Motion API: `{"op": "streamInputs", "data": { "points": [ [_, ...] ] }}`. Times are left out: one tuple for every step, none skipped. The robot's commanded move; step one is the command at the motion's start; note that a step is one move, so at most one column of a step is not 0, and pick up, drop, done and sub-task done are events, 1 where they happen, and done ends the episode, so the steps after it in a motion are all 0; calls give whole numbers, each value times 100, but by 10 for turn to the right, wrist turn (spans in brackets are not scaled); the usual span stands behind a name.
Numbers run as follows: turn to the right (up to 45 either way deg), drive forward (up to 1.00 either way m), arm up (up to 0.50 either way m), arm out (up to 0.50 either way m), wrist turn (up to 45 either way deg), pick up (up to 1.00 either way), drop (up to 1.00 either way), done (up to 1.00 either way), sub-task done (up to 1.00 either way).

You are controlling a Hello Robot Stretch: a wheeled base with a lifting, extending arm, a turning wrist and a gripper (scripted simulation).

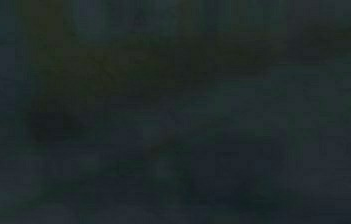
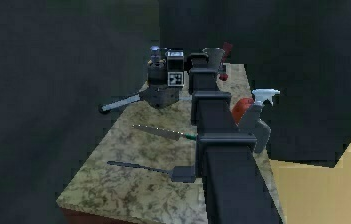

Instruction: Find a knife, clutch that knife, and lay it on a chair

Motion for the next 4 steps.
{"op": "streamInputs", "data": {
  "points": [
    [0, 0, 0, 0, 450, 0, 0, 0, 0],
    [0, 0, 0, 0, 270, 0, 0, 0, 0],
    [0, 0, -14, 0, 0, 0, 0, 0, 0],
    [0, 0, 0, 0, 0, 100, 0, 0, 0]
  ]
}}
